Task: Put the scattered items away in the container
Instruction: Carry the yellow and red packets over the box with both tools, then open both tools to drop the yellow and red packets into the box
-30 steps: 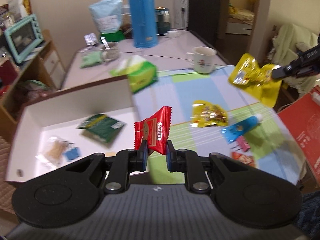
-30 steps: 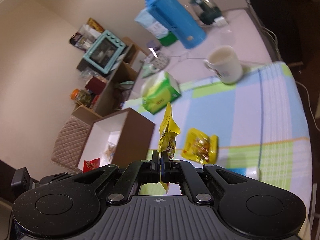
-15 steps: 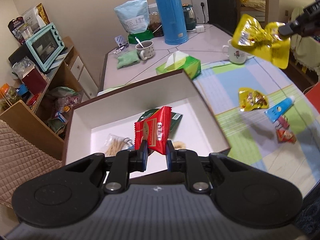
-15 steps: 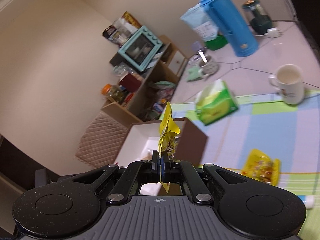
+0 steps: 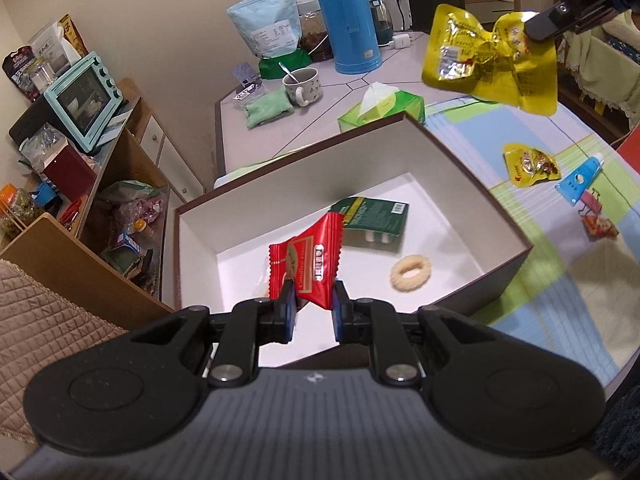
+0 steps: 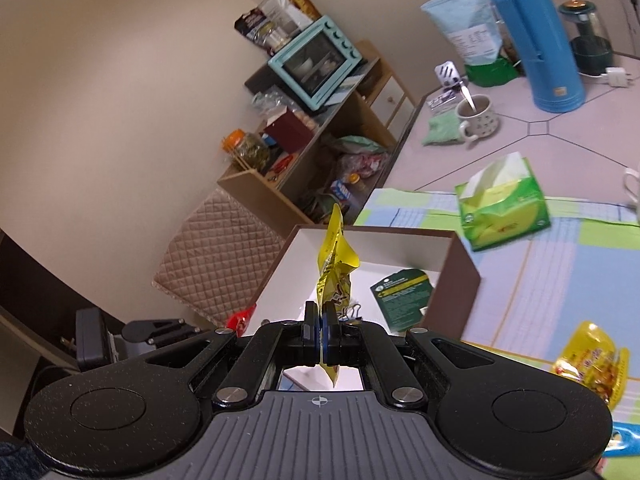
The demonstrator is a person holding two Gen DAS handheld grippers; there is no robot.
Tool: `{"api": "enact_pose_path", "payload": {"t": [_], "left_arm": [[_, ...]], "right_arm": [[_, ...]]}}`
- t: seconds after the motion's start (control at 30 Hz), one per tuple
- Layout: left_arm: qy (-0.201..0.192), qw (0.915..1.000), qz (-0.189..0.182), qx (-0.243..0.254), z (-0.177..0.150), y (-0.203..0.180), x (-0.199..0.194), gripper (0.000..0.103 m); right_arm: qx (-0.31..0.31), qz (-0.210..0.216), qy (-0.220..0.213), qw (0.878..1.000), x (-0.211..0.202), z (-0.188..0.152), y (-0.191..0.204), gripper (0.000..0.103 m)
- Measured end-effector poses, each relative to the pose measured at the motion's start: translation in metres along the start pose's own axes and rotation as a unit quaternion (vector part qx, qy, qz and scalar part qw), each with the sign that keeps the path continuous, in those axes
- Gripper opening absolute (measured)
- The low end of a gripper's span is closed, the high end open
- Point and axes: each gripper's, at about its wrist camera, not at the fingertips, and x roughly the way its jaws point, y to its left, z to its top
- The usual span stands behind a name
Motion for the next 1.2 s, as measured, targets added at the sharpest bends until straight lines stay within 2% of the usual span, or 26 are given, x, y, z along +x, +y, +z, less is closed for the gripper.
{"api": "enact_pose_path", "payload": {"t": [0.17, 0.4, 0.57, 0.77, 0.93, 1.03, 1.2], "left_arm": [[0.003, 0.9999, -0.008, 0.013, -0.004, 0.023, 0.009, 0.015], [0.018, 0.9974, -0.03, 0.063, -0.002, 0.045, 0.031, 0.015], [0.032, 0.9935, -0.057, 0.094, 0.002, 0.054, 0.052, 0.015], [0.035, 0.9886, -0.085, 0.119, 0.005, 0.056, 0.071, 0.015], [0.04, 0.9835, -0.108, 0.14, 0.006, 0.054, 0.084, 0.015], [0.045, 0.9801, -0.119, 0.152, 0.006, 0.053, 0.091, 0.015], [0.057, 0.9704, -0.145, 0.184, 0.006, 0.05, 0.103, 0.015]], "right_arm": [[-0.016, -0.012, 0.022, 1.0, 0.029, 0.008, 0.01, 0.0], [-0.05, -0.035, 0.063, 0.996, 0.07, 0.016, 0.023, 0.0], [-0.067, -0.049, 0.097, 0.992, 0.098, 0.014, 0.027, 0.0], [-0.078, -0.052, 0.113, 0.989, 0.123, 0.015, 0.029, 0.0], [-0.086, -0.047, 0.122, 0.988, 0.133, 0.02, 0.032, 0.0], [-0.096, -0.06, 0.13, 0.985, 0.139, 0.021, 0.032, 0.0], [-0.111, -0.073, 0.145, 0.98, 0.149, 0.019, 0.031, 0.0]]}}
